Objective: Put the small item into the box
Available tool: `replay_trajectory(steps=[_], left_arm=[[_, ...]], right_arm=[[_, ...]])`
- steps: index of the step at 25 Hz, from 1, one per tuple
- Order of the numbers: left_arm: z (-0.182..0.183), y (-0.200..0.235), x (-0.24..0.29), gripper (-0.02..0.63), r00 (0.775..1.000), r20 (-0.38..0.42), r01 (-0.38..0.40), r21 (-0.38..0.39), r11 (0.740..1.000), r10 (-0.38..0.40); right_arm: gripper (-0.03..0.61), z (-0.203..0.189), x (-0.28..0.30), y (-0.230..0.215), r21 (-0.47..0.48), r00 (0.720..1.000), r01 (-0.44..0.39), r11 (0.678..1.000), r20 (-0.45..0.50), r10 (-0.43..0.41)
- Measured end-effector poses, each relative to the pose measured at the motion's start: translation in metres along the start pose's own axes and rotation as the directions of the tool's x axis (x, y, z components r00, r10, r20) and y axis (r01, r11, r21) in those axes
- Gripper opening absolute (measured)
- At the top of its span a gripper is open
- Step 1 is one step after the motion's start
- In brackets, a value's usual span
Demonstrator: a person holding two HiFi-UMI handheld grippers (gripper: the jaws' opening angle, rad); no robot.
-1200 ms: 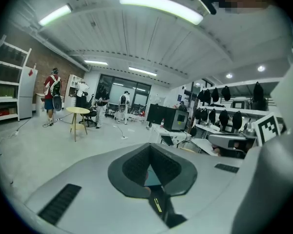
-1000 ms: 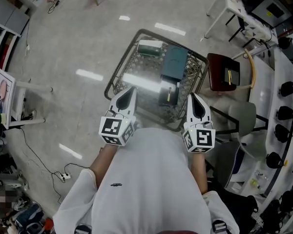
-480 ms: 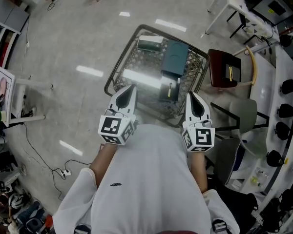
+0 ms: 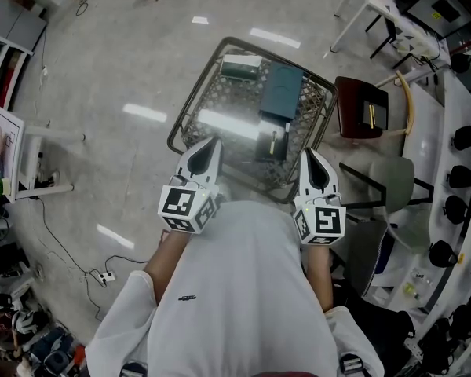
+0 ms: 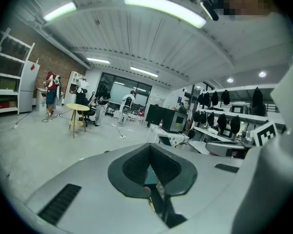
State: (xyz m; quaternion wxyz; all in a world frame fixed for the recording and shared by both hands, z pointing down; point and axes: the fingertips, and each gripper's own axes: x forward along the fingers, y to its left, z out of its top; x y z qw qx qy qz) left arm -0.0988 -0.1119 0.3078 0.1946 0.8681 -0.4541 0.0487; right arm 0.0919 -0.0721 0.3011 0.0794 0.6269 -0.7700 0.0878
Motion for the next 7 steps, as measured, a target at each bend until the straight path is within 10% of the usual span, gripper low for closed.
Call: replay_trajectory(steps=[7], left_arm=[[0.0023, 0.0018, 0.0028, 0.002, 1.0, 0.001, 0.001, 0.0, 1.0, -0.001]], right_arm=[[0.002, -0.0018, 0.0034, -0.0003, 0.005, 1.0, 0.001, 1.0, -0.007, -0.001]])
